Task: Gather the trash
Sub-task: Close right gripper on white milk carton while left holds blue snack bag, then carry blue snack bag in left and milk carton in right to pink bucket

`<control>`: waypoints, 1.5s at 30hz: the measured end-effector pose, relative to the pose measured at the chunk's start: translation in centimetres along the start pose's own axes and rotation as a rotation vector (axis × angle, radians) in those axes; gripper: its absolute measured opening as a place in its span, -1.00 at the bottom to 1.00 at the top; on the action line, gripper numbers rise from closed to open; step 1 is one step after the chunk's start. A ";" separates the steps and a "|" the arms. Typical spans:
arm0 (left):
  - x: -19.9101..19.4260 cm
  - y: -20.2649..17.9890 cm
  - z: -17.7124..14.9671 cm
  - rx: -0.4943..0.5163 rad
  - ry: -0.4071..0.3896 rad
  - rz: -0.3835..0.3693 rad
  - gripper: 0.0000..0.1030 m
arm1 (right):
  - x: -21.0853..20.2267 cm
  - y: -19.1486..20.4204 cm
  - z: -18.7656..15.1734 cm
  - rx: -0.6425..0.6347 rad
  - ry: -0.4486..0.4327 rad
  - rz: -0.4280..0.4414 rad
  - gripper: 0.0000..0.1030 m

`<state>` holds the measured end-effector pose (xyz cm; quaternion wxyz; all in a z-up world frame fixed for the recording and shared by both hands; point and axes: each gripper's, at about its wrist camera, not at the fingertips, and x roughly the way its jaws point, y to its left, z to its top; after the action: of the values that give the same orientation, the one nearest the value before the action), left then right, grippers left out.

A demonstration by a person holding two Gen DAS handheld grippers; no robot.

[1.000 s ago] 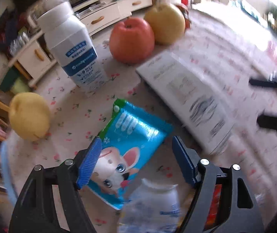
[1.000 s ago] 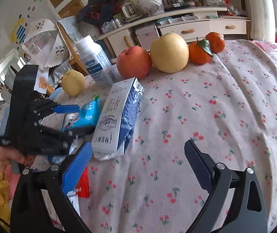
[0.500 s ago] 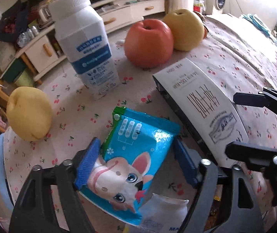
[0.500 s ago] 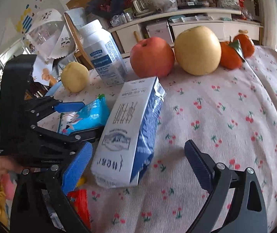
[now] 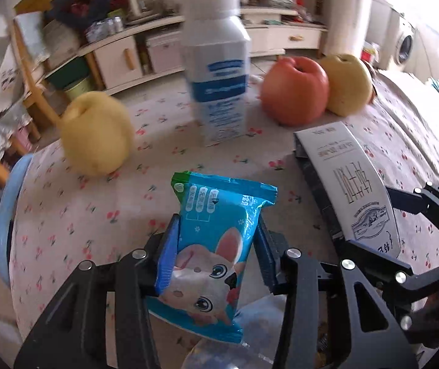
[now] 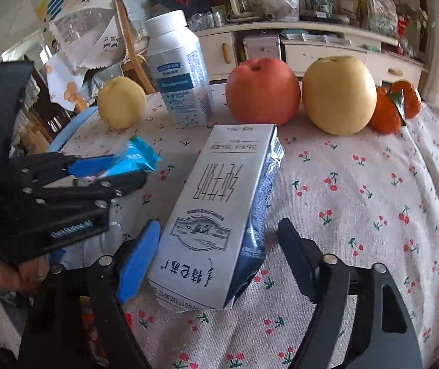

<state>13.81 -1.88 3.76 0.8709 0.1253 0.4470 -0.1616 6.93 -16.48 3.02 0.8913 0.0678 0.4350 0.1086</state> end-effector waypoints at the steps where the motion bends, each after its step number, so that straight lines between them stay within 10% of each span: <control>1: -0.3 0.2 -0.2 -0.011 -0.007 0.004 -0.11 | 0.0 0.1 -0.1 -0.008 0.002 0.004 0.36; 26: -13.2 4.7 -12.1 -0.374 -0.225 0.032 -0.18 | -7.4 -2.9 -3.6 0.102 -0.069 0.197 0.27; 45: -19.2 10.7 -20.4 -0.568 -0.319 0.004 -0.18 | -16.5 3.8 -7.4 0.052 -0.214 0.239 0.27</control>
<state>-7.57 18.61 8.62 0.9305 -0.1486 0.3316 -0.0465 -9.27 -16.83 11.89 0.9111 0.1531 0.3292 0.1949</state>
